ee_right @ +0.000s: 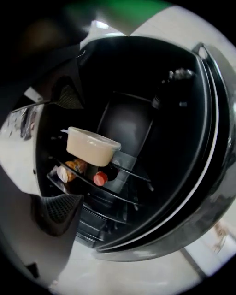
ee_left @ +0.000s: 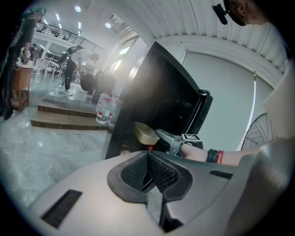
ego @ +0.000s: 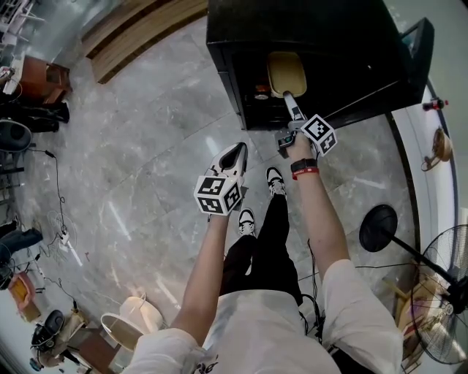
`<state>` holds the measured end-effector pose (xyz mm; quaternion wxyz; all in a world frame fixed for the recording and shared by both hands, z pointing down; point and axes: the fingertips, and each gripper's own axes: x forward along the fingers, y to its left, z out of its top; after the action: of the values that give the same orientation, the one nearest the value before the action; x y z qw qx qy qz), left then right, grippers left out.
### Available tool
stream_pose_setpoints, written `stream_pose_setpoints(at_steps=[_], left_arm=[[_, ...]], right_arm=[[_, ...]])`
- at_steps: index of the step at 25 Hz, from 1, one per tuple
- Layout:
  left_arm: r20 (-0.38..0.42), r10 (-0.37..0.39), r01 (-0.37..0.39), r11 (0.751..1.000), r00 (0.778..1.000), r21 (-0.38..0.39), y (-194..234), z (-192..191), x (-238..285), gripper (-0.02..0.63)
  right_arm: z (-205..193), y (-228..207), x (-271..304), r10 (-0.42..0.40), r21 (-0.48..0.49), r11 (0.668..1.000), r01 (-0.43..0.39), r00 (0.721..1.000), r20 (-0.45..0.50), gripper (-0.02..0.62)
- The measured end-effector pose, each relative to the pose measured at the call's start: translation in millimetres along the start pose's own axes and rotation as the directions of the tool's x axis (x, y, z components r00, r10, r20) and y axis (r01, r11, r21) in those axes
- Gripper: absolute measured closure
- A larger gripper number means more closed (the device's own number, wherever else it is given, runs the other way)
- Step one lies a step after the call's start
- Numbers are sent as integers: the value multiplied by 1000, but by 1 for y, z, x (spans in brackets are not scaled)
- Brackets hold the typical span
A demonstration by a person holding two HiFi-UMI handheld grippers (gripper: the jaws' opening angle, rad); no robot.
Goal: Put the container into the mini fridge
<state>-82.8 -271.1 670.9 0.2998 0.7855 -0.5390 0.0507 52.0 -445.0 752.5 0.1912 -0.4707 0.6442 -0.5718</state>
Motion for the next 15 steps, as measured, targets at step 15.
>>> stream_pose_setpoints(at_steps=[15], left_arm=[[-19,12,-12,1000,1000,3,-3,-16,2,585]], right_arm=[[2,-9,-29,-55,-575,818,4,996,-70,169]])
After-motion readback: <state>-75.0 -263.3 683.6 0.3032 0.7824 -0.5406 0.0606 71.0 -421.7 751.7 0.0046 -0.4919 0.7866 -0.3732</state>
